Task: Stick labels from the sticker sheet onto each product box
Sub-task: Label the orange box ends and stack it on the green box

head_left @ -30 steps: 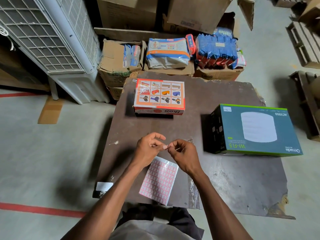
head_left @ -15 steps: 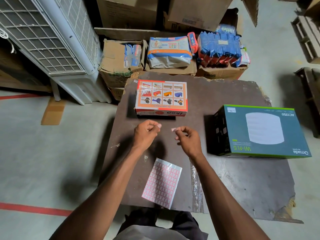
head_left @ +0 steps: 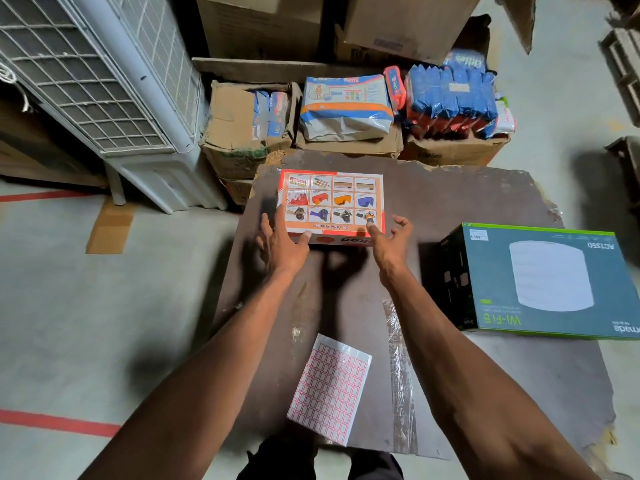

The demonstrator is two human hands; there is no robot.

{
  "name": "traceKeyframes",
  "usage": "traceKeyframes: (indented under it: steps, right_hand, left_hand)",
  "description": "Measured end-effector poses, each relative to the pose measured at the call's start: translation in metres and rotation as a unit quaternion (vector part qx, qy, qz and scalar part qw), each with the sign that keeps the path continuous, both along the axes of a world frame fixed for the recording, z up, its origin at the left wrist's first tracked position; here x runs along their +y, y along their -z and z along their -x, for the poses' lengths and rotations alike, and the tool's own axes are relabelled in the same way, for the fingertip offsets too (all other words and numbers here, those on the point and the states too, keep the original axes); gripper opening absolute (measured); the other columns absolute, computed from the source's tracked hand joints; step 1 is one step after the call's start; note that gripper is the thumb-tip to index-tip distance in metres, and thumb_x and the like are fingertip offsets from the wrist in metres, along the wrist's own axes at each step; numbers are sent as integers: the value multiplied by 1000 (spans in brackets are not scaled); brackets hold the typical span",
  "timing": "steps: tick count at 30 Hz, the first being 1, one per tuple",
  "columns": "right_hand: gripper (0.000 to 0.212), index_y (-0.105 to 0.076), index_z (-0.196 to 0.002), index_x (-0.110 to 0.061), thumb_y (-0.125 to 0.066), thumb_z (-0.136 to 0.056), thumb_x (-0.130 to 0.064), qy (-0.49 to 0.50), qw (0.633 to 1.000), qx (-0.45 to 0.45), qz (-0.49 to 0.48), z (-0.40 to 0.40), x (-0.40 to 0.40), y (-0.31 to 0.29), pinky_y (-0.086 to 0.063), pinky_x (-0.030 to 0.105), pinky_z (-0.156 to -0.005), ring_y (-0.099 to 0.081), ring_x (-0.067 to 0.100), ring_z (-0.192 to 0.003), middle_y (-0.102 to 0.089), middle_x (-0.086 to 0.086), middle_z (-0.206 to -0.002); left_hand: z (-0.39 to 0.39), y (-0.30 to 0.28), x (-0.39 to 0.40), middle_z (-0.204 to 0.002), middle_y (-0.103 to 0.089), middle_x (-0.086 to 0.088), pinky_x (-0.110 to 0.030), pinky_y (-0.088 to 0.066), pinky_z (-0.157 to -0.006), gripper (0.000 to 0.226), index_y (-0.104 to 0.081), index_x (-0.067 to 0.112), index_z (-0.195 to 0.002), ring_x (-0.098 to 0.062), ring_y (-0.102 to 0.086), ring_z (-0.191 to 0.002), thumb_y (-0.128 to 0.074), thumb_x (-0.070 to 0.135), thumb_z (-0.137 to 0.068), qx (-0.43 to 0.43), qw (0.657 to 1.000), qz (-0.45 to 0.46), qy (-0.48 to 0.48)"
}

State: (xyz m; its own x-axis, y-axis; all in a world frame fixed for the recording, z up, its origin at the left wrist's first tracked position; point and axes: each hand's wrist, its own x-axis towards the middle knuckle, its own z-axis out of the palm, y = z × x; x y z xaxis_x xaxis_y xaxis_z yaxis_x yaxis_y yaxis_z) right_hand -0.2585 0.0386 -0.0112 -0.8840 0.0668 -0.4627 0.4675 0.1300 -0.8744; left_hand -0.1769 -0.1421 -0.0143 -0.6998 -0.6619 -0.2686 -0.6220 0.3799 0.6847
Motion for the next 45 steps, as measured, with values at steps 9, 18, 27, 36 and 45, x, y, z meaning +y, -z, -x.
traceKeyframes:
  steps: [9, 18, 27, 36, 45]
  right_hand:
    - [61, -28, -140, -21, -70, -96, -18, 16, 1000, -8, 15, 6, 7, 4, -47, 30, -88, -67, 18, -101, -67, 11, -117]
    - [78, -28, -140, -27, -83, -85, -21, 17, 995, 18, 99, -27, 29, -9, -58, 41, -90, -65, 24, -118, -58, 11, -130]
    - [76, -35, -138, -28, -86, -83, -19, -14, 987, 148, 61, -97, 46, -41, -59, 26, -91, -69, 14, -113, -58, 1, -125]
    - [75, -38, -138, -28, -87, -82, -19, -123, 967, 222, -15, -154, 49, -59, -51, 48, -108, -61, 9, -123, -61, -7, -129]
    - [73, -41, -138, -24, -87, -81, -20, -159, 961, 224, 10, -176, 47, -73, -49, 43, -112, -60, 16, -127, -62, -5, -129]
  left_hand:
    - [-2, 16, -5, -144, -54, -8, -48, -42, -111, 76, -36, 26, -153, -29, -47, -136, -72, 13, -87, 60, 997, -38, -21]
    - [-47, 26, 16, -133, -65, -4, -49, -52, -101, 65, -47, 18, -140, -28, -61, -122, -78, 23, -83, 62, 992, -65, -85]
    - [-107, 19, 42, -146, -55, 1, -47, -47, -108, 72, -40, 30, -146, -24, -55, -131, -72, 35, -82, 54, 975, -193, -96]
    - [-95, -48, 41, -145, -49, 6, -37, -44, -105, 60, -45, 35, -142, -17, -48, -133, -66, 52, -88, 223, 971, -53, 71]
    - [-72, -69, 4, -119, -72, 5, -32, -58, -85, 60, -51, 34, -143, -8, -72, -95, -53, 66, -93, 148, 968, -178, 97]
